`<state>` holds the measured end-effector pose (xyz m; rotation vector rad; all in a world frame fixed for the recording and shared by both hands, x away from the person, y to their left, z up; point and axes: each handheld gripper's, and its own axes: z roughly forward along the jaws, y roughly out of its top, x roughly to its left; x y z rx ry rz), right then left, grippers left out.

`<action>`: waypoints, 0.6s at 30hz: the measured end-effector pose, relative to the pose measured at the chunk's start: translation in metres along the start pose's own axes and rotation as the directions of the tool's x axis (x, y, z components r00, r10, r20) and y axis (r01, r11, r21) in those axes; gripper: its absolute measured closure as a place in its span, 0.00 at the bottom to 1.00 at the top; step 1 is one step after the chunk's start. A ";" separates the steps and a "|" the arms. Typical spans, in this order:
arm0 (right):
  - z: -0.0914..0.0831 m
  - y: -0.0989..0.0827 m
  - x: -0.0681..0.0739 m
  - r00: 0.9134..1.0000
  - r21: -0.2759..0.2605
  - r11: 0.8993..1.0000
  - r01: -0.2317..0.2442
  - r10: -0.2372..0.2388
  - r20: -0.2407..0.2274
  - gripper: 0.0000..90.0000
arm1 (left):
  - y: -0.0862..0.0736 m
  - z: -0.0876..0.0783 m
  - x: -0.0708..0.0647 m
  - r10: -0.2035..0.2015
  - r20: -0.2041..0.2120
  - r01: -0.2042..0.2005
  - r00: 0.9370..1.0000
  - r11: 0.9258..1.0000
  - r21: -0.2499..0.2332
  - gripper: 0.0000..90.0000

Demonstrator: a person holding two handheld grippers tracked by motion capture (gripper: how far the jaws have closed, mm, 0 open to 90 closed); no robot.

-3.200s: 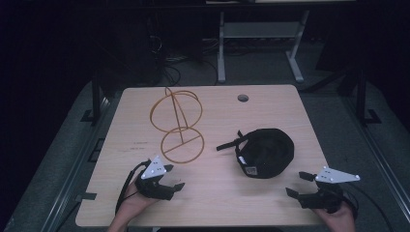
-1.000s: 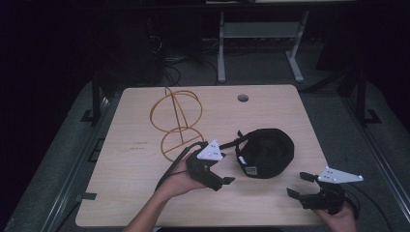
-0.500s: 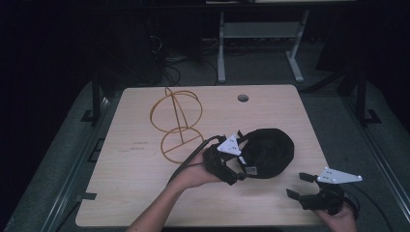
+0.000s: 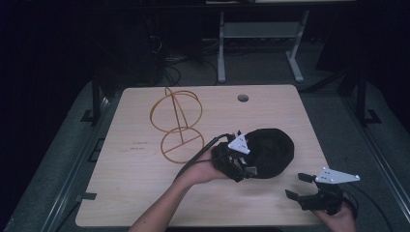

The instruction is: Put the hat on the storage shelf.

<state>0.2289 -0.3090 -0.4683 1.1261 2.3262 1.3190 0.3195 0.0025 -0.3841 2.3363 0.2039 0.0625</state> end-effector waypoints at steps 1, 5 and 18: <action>0.000 0.000 0.000 1.000 0.003 1.000 -0.002 0.002 0.000 0.16 | 0.001 0.001 0.000 0.008 -0.002 -0.008 1.000 1.000 0.008 0.32; 0.000 0.000 0.000 1.000 0.001 1.000 0.001 -0.001 -0.001 0.16 | 0.005 0.003 0.000 0.015 0.000 -0.015 1.000 1.000 0.015 0.32; -0.001 0.000 0.000 1.000 -0.002 1.000 -0.006 0.006 -0.004 0.16 | 0.004 0.024 0.001 0.034 0.027 -0.037 0.999 0.994 0.098 0.46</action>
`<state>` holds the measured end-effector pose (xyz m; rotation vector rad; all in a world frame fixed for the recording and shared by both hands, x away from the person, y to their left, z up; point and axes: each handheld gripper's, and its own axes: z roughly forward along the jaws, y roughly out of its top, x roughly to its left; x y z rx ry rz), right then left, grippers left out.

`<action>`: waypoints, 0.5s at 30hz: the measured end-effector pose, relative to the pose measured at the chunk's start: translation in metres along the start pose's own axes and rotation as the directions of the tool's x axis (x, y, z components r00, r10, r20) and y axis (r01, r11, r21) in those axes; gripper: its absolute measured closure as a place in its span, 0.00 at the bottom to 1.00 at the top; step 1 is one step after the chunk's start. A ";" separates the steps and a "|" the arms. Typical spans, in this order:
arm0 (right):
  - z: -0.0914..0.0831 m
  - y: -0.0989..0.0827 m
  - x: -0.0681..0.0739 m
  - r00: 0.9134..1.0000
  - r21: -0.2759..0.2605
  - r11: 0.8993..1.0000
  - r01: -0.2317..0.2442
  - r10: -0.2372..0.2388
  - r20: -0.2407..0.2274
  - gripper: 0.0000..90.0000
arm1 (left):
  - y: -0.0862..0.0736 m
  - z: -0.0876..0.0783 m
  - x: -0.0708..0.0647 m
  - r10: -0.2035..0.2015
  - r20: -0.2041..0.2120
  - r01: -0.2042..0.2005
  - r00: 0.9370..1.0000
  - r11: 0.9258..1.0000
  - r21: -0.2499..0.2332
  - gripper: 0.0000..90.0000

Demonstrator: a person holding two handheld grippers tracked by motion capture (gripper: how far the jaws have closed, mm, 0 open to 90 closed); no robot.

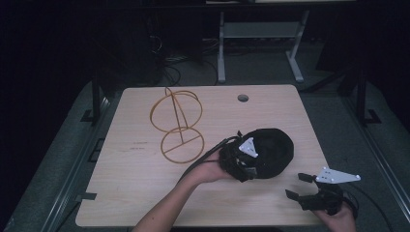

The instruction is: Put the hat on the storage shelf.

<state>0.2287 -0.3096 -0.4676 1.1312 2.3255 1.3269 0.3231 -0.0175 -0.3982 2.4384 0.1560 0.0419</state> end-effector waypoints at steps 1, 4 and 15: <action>0.000 0.000 0.000 1.000 0.000 1.000 0.000 0.000 0.000 0.16 | 0.000 0.000 0.000 0.000 0.000 0.000 1.000 1.000 0.000 0.48; 0.001 0.000 0.000 1.000 0.004 1.000 0.001 -0.001 0.000 0.16 | 0.001 0.004 -0.006 0.036 -0.008 -0.036 0.999 0.999 0.039 0.52; 0.002 0.000 0.002 1.000 0.011 1.000 0.008 -0.008 -0.004 0.16 | 0.001 0.009 -0.011 0.092 0.044 -0.095 0.995 0.993 0.068 0.82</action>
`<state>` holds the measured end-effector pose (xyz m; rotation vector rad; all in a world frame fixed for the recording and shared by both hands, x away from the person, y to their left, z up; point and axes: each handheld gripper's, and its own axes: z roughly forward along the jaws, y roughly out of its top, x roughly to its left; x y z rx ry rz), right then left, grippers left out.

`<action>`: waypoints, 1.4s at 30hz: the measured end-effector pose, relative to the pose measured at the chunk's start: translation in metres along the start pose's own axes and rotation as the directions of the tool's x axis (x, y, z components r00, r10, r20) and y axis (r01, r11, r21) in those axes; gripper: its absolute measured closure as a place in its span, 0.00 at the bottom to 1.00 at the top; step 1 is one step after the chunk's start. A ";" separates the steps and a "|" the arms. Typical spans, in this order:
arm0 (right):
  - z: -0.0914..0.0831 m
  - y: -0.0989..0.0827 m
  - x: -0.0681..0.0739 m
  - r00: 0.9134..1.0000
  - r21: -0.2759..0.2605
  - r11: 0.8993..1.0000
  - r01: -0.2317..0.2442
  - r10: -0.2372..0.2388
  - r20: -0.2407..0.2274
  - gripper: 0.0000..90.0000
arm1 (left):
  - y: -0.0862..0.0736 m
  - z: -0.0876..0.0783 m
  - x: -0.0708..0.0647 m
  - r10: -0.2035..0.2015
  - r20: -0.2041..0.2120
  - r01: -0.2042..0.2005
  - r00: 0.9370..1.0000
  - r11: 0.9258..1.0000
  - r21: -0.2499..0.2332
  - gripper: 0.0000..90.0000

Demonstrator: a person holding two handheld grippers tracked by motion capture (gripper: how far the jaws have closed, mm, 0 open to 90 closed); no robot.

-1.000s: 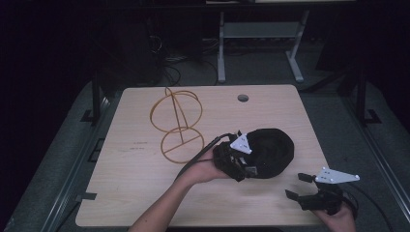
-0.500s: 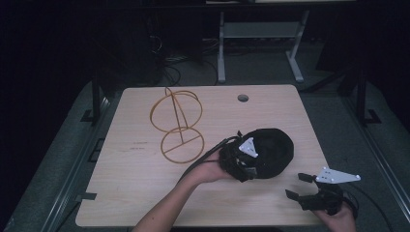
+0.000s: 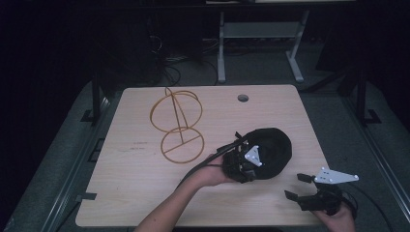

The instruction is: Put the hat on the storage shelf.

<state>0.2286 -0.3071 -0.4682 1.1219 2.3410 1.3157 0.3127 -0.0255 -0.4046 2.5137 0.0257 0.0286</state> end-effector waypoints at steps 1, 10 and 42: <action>0.000 0.000 0.000 1.000 0.001 1.000 0.001 -0.001 0.001 0.16 | 0.000 0.000 0.001 -0.006 0.018 0.006 1.000 1.000 0.000 0.85; 0.001 0.000 0.001 1.000 -0.001 1.000 0.009 -0.009 0.012 0.16 | 0.002 -0.005 0.006 -0.026 0.034 0.027 0.999 0.999 -0.034 0.89; 0.003 0.024 0.020 0.998 -0.154 0.987 0.040 -0.047 -0.037 0.16 | 0.021 -0.100 0.019 -0.168 0.138 0.209 0.976 0.898 -0.386 0.89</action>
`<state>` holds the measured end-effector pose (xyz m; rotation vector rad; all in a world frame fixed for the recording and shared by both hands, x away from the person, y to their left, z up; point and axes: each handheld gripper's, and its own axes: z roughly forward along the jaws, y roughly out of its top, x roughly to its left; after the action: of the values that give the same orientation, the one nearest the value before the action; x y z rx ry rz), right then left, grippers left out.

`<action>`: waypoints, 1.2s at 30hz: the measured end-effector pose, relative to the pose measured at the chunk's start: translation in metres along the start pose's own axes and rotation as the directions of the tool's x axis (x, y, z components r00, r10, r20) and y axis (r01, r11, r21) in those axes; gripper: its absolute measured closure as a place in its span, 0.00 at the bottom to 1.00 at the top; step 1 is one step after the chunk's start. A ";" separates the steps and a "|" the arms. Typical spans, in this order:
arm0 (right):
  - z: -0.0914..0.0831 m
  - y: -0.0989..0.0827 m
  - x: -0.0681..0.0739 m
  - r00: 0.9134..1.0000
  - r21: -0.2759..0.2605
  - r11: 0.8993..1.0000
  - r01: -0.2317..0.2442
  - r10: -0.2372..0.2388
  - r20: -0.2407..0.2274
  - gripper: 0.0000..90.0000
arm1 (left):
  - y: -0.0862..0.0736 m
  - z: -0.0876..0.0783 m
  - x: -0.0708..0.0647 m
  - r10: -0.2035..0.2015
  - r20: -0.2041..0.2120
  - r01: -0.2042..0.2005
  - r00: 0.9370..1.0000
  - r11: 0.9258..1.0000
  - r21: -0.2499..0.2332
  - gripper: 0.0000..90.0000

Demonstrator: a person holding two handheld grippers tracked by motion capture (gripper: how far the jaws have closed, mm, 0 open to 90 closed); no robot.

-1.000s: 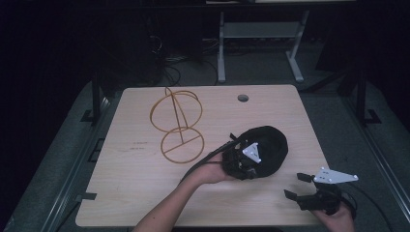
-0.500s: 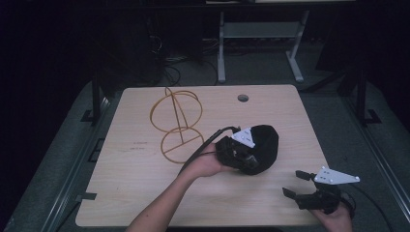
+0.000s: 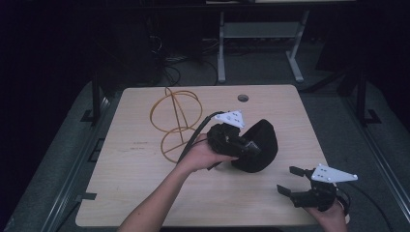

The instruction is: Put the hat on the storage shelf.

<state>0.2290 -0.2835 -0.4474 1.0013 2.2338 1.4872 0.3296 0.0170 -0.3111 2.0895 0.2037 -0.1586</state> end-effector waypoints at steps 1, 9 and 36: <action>0.000 0.000 0.000 1.000 0.000 1.000 0.000 0.000 0.000 0.16 | 0.000 0.000 0.000 0.000 0.000 0.000 1.000 1.000 0.000 0.89; -0.001 0.022 0.005 0.999 -0.098 0.995 0.033 -0.034 -0.005 0.16 | 0.012 -0.005 -0.010 0.018 0.011 -0.018 1.000 1.000 -0.010 0.89; 0.008 0.040 0.010 0.979 -0.184 0.966 0.180 -0.194 -0.059 0.67 | 0.019 0.006 -0.026 0.098 0.130 -0.102 0.987 0.995 0.022 0.89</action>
<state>0.2417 -0.2622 -0.4140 0.6706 2.1324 1.6293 0.3080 0.0000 -0.2929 2.1043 0.0183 -0.2363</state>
